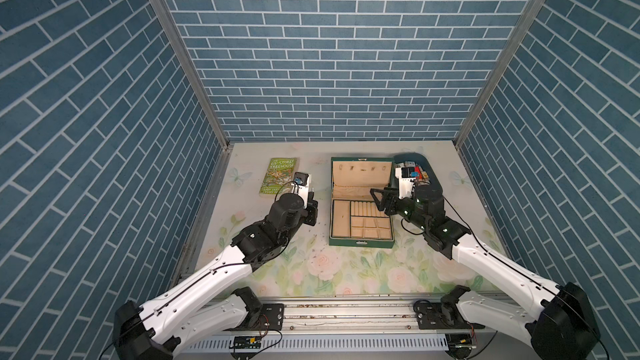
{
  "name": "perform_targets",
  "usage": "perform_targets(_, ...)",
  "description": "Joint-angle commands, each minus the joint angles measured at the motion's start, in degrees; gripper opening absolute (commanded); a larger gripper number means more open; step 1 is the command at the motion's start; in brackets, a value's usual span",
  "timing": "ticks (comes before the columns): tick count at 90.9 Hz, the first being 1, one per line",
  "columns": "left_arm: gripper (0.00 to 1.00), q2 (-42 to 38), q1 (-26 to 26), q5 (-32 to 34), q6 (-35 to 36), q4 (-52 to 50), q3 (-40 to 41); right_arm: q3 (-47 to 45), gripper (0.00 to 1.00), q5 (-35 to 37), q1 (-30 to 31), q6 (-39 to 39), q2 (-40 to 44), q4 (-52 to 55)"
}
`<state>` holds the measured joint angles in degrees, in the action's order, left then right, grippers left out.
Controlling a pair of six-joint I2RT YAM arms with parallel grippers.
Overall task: Put jewelry chain into jewelry box
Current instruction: Hang the necklace on the jewelry box clasp.
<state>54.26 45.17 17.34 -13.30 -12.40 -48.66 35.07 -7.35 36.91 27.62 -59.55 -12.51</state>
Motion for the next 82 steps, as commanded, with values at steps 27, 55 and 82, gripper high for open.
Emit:
perform_targets(27,0.00,-2.8,0.2,-7.6,10.1,-5.0,-9.5,-18.1,0.69,-4.0,12.2,-11.9,2.7,-31.6)
perform_targets(55,0.00,-3.8,0.2,-17.3,17.6,-7.7,-14.9,-15.4,0.71,-6.9,18.2,-19.0,-7.0,-39.4)
perform_targets(82,0.00,-5.6,0.2,-25.3,20.2,-9.0,-17.6,-14.2,0.71,-11.5,18.3,-21.6,-7.3,-42.0)
